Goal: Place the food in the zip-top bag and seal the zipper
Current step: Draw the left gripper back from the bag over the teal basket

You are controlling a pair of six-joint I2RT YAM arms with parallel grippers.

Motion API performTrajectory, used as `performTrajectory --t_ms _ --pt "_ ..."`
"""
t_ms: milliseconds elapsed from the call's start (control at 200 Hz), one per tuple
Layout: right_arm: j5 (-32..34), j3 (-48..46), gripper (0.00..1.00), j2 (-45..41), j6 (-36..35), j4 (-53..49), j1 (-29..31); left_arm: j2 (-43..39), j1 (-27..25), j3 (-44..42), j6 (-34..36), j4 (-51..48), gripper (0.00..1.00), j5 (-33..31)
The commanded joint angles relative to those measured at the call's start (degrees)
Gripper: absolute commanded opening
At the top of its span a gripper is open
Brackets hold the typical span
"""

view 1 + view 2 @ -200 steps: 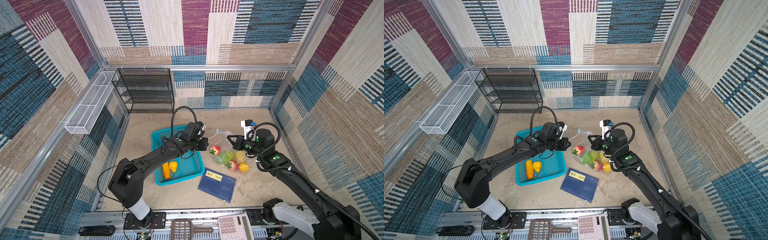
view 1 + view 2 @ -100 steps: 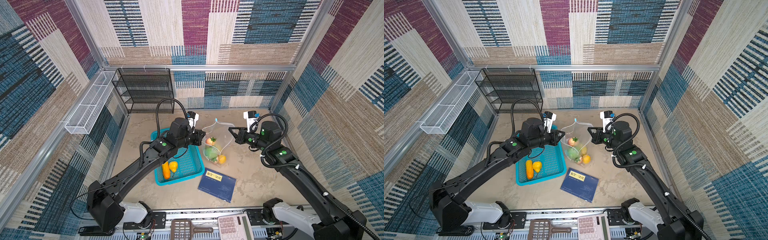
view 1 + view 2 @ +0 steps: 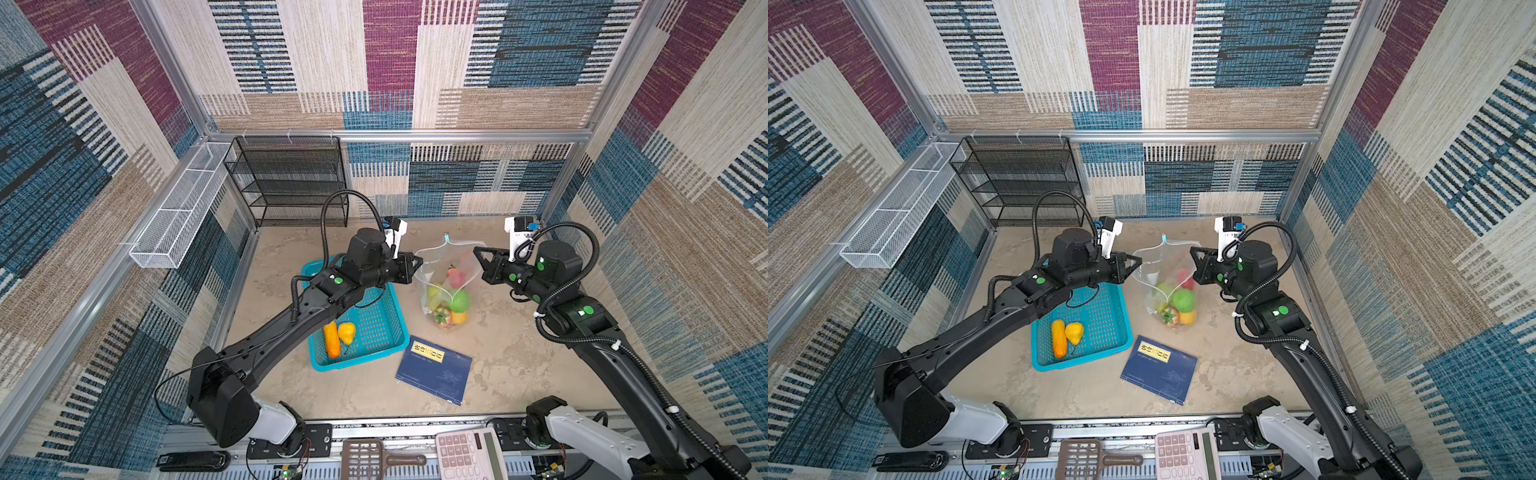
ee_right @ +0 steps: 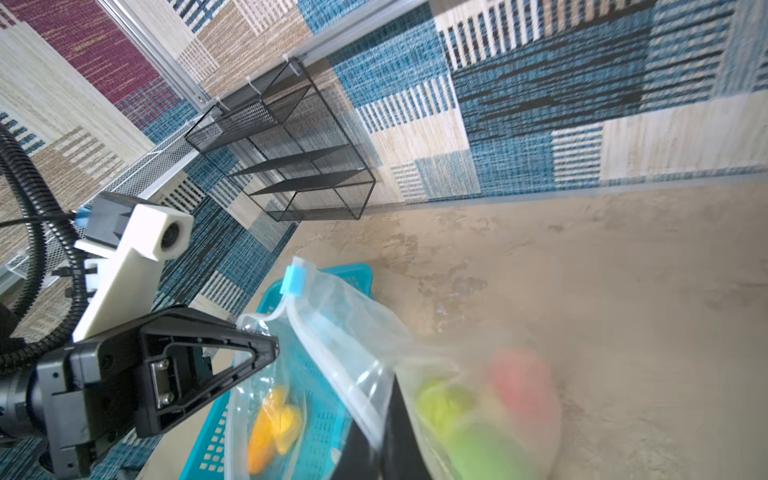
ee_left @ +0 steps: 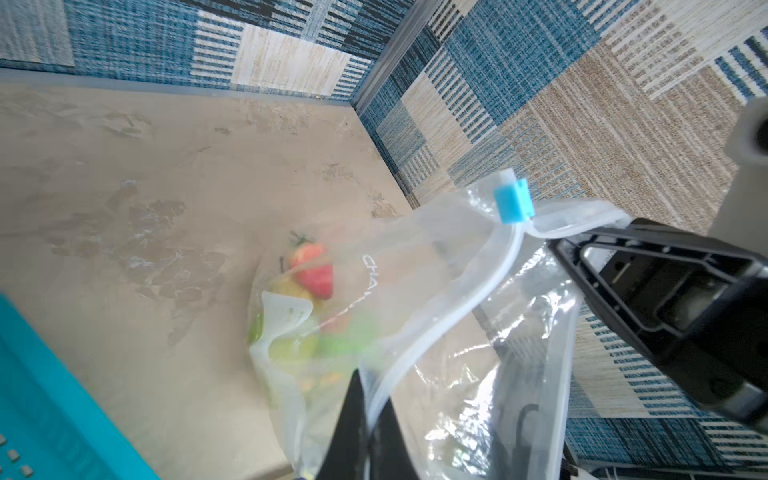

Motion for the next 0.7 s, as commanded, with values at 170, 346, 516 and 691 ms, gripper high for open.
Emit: performTrajectory --t_ms 170,346,516,691 --pt "4.3 0.5 0.0 -0.1 -3.3 0.4 -0.3 4.5 -1.2 -0.1 -3.8 6.1 0.0 3.2" --pt "-3.1 -4.6 0.0 2.5 -2.2 3.9 -0.3 5.0 -1.2 -8.6 -8.0 10.5 0.0 1.0" --pt "-11.2 -10.0 0.0 3.6 1.3 10.5 -0.4 2.7 -1.0 -12.9 -8.3 9.7 0.0 -2.2" --pt "-16.3 -12.8 0.0 6.0 3.0 15.5 -0.4 -0.9 0.4 -15.3 -7.6 7.7 0.14 -7.1"
